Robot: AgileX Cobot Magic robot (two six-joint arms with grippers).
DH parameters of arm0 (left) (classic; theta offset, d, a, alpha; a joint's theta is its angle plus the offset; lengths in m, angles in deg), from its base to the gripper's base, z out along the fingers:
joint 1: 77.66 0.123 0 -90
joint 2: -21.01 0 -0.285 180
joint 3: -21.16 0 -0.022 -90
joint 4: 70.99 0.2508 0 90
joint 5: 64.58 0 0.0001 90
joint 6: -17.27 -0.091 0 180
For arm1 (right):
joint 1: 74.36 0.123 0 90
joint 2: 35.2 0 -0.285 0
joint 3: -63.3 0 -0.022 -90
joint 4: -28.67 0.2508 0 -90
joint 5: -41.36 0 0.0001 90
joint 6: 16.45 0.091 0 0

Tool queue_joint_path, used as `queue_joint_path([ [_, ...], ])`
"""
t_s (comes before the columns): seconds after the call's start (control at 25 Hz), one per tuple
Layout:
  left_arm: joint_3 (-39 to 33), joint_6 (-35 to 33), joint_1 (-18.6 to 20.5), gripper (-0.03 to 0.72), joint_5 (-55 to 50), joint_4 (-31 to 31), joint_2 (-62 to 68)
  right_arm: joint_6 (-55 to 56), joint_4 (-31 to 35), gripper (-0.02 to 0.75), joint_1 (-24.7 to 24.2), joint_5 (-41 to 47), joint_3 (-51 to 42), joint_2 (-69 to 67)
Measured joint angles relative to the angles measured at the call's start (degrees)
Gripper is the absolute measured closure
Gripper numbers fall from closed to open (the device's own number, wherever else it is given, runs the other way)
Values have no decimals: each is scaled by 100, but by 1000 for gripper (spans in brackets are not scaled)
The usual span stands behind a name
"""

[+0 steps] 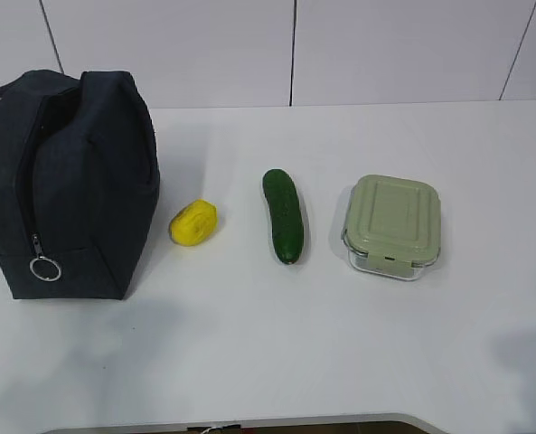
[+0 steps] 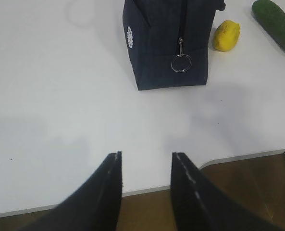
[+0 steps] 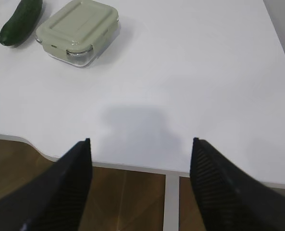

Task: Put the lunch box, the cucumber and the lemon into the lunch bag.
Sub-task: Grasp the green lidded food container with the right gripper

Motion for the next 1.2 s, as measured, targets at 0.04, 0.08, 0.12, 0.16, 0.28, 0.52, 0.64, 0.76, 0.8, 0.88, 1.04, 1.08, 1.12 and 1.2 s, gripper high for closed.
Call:
queue_joint_path([
  [0.04, 0, 0, 0, 446, 0, 0, 0, 0, 0, 225, 0, 0, 0, 0],
  [0.08, 0, 0, 0, 446, 0, 0, 0, 0, 0, 225, 0, 0, 0, 0],
  [0.12, 0, 0, 0, 446, 0, 0, 0, 0, 0, 225, 0, 0, 0, 0],
  [0.16, 0, 0, 0, 446, 0, 0, 0, 0, 0, 225, 0, 0, 0, 0],
  [0.28, 0, 0, 0, 446, 0, 0, 0, 0, 0, 225, 0, 0, 0, 0],
  [0.52, 0, 0, 0, 446, 0, 0, 0, 40, 32, 225, 0, 0, 0, 0],
  [0.64, 0, 0, 0, 446, 0, 0, 0, 176, 206, 225, 0, -25, 22, -70],
  [0.76, 0, 0, 0, 446, 0, -5, 0, 223, 370, 225, 0, -60, 22, -494],
  [0.8, 0, 0, 0, 446, 0, -5, 0, 223, 404, 225, 0, -73, 22, -642],
  [0.88, 0, 0, 0, 446, 0, -5, 0, 246, 429, 225, 0, -120, 31, -1024],
  [1.04, 0, 0, 0, 446, 0, -5, 0, 270, 451, 225, 0, -224, 237, -1777],
  [1.08, 0, 0, 0, 446, 0, -14, 0, 280, 451, 225, 0, -267, 318, -1992],
  [1.12, 0, 0, 0, 446, 0, -14, 0, 280, 462, 225, 0, -308, 383, -2205],
  [1.2, 0, 0, 0, 446, 0, -14, 0, 290, 515, 225, 0, -536, 471, -2578],
])
